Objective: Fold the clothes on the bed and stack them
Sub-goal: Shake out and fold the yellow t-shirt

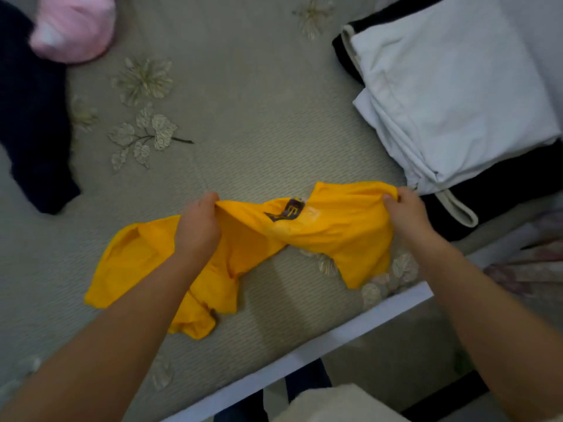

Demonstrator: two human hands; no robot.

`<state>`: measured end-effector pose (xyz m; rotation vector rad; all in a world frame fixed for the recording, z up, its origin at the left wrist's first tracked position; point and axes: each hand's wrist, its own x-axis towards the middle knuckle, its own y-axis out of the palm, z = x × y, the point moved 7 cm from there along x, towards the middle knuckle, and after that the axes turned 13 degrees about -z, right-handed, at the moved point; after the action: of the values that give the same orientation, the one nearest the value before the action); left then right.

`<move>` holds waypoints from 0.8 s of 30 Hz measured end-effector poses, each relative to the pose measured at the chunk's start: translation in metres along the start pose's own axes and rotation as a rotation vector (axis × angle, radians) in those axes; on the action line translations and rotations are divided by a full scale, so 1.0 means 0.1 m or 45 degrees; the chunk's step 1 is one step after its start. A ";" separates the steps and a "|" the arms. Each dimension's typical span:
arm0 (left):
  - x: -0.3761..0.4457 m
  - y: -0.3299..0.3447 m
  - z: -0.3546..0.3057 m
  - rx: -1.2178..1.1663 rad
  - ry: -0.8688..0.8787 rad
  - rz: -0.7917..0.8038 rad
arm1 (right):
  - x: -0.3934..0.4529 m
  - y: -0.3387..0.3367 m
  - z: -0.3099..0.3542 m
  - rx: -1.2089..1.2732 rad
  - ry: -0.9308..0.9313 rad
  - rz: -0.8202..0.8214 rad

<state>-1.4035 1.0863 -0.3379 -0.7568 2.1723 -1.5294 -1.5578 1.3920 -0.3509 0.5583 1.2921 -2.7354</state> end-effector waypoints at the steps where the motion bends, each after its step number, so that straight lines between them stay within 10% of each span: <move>1: 0.14 -0.19 -0.07 -0.064 0.003 -0.074 | 0.09 -0.12 0.28 0.020 -0.087 -0.072; 6: 0.51 -1.13 -0.44 -0.158 0.207 -0.426 | 0.23 -0.77 1.20 0.117 -0.372 -0.371; 14: -0.64 -0.08 -0.08 0.177 0.498 0.765 | -0.06 -0.56 -0.03 -0.273 -0.042 -0.003; 18: -0.98 0.27 0.05 0.161 0.408 0.991 | -0.07 -0.28 -0.24 -0.562 -0.092 0.213; 24: -0.73 0.36 -0.12 0.234 0.338 1.168 | 0.39 -0.28 0.57 -0.358 -0.397 -0.204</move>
<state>-1.3612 1.1499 -0.3682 0.4935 2.0315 -1.3075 -1.6166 1.3708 -0.3110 0.0044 1.6509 -2.5510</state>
